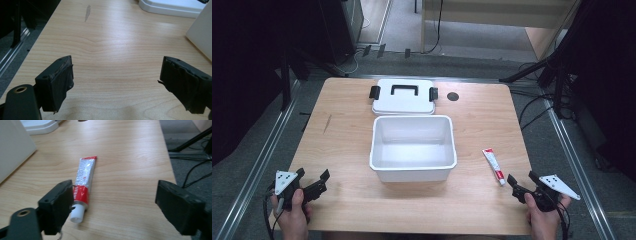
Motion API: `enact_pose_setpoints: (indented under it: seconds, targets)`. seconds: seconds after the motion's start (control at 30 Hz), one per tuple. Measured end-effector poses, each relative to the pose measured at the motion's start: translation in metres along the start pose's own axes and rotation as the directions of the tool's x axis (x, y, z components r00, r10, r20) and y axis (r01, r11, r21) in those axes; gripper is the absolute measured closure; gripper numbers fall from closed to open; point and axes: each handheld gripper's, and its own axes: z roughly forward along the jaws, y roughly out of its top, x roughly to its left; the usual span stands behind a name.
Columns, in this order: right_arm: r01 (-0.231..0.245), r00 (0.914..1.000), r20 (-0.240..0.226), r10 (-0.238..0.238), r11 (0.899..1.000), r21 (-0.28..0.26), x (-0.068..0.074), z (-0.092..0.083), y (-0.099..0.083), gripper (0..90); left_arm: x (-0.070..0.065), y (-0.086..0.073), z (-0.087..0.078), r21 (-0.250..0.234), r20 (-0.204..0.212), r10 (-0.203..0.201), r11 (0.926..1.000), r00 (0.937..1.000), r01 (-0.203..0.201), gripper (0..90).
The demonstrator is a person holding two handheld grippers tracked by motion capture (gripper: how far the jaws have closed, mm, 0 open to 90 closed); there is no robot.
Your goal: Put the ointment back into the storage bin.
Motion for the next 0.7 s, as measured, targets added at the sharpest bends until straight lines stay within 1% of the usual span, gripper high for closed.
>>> enact_pose_setpoints:
  seconds: [0.07,0.17,0.2,0.23,0.3,0.4,0.5,0.53,0.57,0.6,0.63,0.67,0.7]
  targets:
    - [0.012,0.9997,-0.021,-0.011,1.000,0.008,0.001,0.001,0.000,21.9,-0.001,0.000,0.000,0.005,-0.006,0.010,0.9999,0.9999,-0.010,12.3]
    - [0.017,0.9997,-0.020,-0.016,0.999,0.050,0.003,0.001,0.002,25.3,-0.003,0.000,0.000,0.005,-0.006,0.022,0.9998,0.9998,-0.021,12.6]
    - [0.025,0.9996,-0.017,-0.024,0.997,0.068,0.004,0.002,0.003,26.0,-0.004,0.000,0.000,0.006,-0.005,0.027,0.9996,0.9996,-0.027,12.7]
    - [0.042,0.9991,-0.013,-0.041,0.995,0.085,0.006,0.002,0.004,26.0,-0.004,0.000,0.000,0.008,-0.006,0.033,0.9994,0.9994,-0.033,12.7]
    - [0.056,0.9984,-0.018,-0.054,0.991,0.118,0.010,0.002,0.006,26.9,-0.004,0.000,0.000,0.010,-0.005,0.033,0.9994,0.9995,-0.033,13.1]
    - [0.071,0.9974,-0.019,-0.069,0.981,0.180,0.015,0.002,0.012,28.1,-0.003,0.000,0.000,0.006,0.004,0.025,0.9997,0.9997,-0.025,13.2]
    - [0.088,0.9960,-0.012,-0.088,0.961,0.261,0.017,0.004,0.019,28.1,-0.002,0.000,0.000,0.004,0.010,0.019,0.9998,0.9998,-0.019,13.2]
    - [0.079,0.9968,-0.015,-0.078,0.952,0.296,0.017,0.005,0.022,27.6,-0.003,0.000,0.000,0.005,0.009,0.020,0.9998,0.9998,-0.020,13.3]
    - [0.078,0.9969,-0.020,-0.076,0.945,0.317,0.017,0.005,0.026,27.5,-0.003,0.000,0.000,0.006,0.010,0.025,0.9997,0.9997,-0.025,13.5]
    - [0.071,0.9975,-0.029,-0.065,0.936,0.346,0.018,0.006,0.030,27.2,-0.003,0.000,0.000,0.006,0.010,0.027,0.9996,0.9996,-0.027,13.5]
    - [0.065,0.9978,-0.034,-0.057,0.922,0.382,0.019,0.007,0.034,26.4,-0.003,0.000,0.000,0.005,0.013,0.027,0.9996,0.9996,-0.027,13.5]
    - [0.071,0.9975,-0.032,-0.063,0.907,0.415,0.020,0.009,0.038,25.6,-0.003,0.000,0.000,0.006,0.015,0.029,0.9996,0.9995,-0.029,13.5]
    - [0.082,0.9966,-0.031,-0.077,0.890,0.449,0.021,0.011,0.041,25.0,-0.003,0.000,0.000,0.008,0.015,0.030,0.9995,0.9994,-0.030,13.5]
